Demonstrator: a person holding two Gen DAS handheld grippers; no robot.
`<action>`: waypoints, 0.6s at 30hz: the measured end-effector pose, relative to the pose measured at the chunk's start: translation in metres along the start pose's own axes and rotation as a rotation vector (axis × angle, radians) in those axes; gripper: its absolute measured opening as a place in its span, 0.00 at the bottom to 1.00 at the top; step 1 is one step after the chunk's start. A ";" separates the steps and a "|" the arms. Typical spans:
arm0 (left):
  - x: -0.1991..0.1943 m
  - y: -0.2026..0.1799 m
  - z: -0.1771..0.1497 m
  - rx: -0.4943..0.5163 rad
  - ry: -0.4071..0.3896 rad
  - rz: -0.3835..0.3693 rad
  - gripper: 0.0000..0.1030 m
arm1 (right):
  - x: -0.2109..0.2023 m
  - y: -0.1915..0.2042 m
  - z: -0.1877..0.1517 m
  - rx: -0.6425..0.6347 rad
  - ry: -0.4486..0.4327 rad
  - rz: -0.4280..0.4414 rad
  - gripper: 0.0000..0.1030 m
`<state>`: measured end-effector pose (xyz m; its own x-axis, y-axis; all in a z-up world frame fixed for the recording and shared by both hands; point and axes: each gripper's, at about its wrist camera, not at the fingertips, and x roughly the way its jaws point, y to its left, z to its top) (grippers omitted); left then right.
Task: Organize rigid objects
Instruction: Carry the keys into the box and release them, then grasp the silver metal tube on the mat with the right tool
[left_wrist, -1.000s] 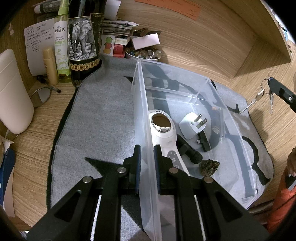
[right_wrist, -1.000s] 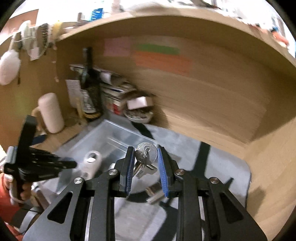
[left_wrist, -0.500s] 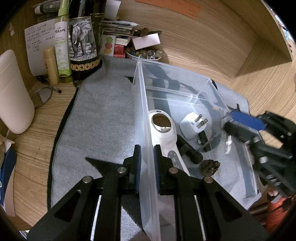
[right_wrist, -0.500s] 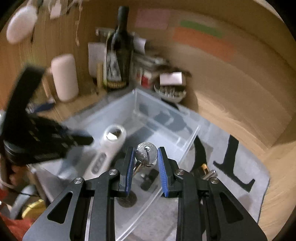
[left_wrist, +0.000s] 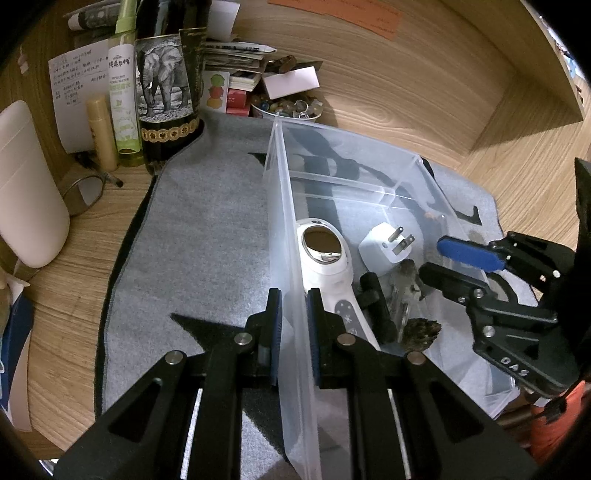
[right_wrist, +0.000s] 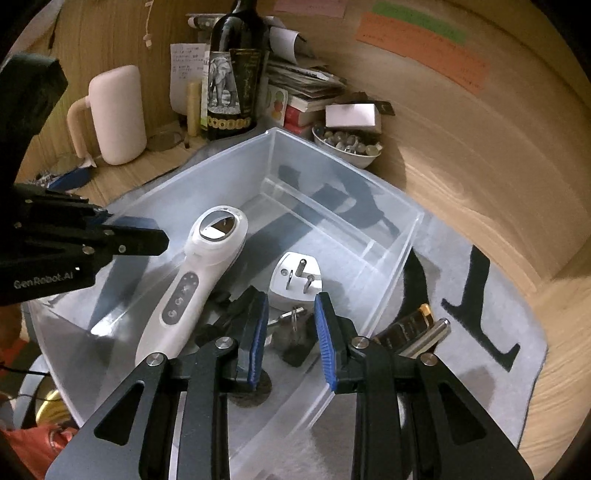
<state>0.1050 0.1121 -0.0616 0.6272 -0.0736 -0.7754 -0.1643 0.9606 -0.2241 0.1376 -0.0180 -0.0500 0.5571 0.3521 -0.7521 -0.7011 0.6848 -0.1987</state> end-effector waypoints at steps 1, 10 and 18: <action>0.000 0.000 0.000 0.000 0.000 0.000 0.12 | -0.001 -0.001 0.001 0.007 -0.005 0.004 0.29; 0.000 0.001 0.000 0.000 0.001 -0.001 0.12 | -0.041 -0.038 0.009 0.141 -0.129 0.007 0.55; -0.001 0.002 0.001 0.000 -0.001 0.000 0.12 | -0.054 -0.097 0.004 0.322 -0.170 -0.122 0.62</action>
<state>0.1046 0.1139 -0.0610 0.6278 -0.0739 -0.7749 -0.1642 0.9605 -0.2246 0.1775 -0.1011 0.0122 0.7128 0.3381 -0.6145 -0.4644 0.8841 -0.0523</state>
